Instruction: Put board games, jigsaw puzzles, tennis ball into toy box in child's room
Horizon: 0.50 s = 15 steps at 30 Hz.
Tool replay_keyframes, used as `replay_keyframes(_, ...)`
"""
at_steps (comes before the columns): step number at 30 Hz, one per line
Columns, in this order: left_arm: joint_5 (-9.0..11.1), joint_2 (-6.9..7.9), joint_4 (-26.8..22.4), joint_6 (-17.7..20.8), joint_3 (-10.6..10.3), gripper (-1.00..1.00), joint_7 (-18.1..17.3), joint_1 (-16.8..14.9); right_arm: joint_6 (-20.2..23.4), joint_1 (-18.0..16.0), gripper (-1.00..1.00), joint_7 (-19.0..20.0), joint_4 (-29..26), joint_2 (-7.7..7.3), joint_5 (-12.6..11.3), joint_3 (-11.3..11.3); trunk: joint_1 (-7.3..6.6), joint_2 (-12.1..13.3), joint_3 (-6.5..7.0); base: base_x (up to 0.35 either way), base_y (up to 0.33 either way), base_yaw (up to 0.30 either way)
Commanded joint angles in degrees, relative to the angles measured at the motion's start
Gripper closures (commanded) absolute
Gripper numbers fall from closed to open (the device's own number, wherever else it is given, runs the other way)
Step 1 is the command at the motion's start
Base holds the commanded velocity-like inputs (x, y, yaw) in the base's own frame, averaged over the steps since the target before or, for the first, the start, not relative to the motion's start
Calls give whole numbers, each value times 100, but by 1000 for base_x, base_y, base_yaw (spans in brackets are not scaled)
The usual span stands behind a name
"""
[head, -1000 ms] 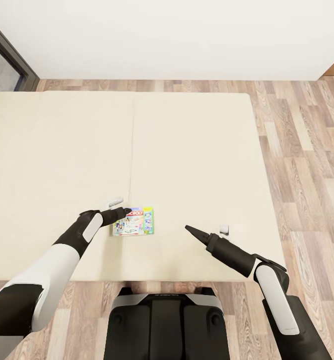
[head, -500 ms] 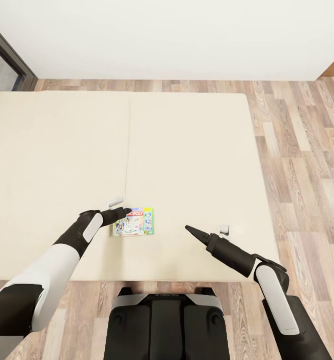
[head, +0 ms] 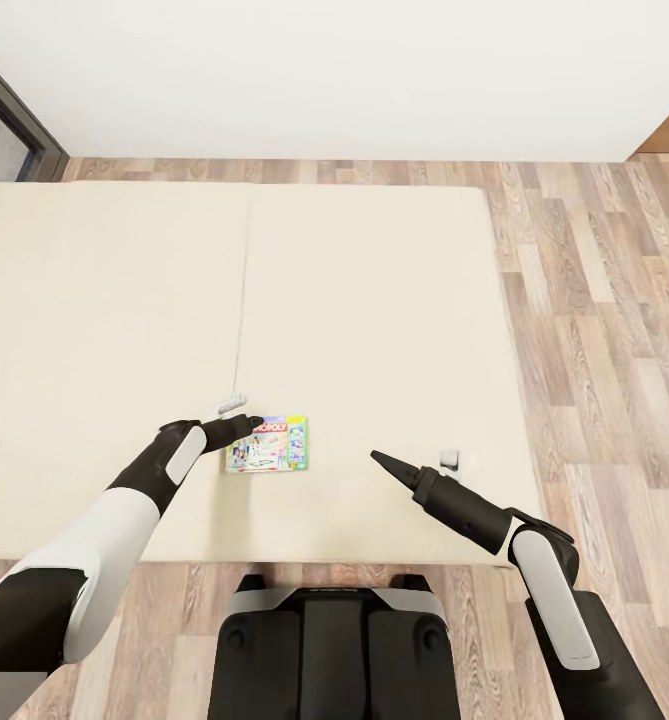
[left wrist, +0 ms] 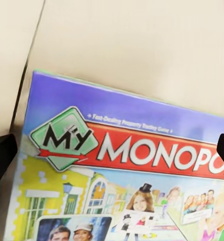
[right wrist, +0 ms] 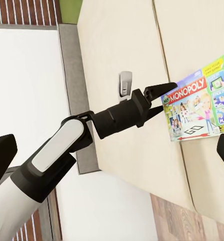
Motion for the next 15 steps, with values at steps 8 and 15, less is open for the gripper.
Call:
replay_keyframes(8,15,6,-5,15,-26,-100,-1,-1,29,-2,-100,7,-1,-1,-9,-3,3,-9,-6,0,-104,0)
replay_keyframes(15,15,6,-3,13,-26,-100,-1,-1,29,-3,-100,8,-1,-1,-9,-3,3,-9,-6,0,-18,0)
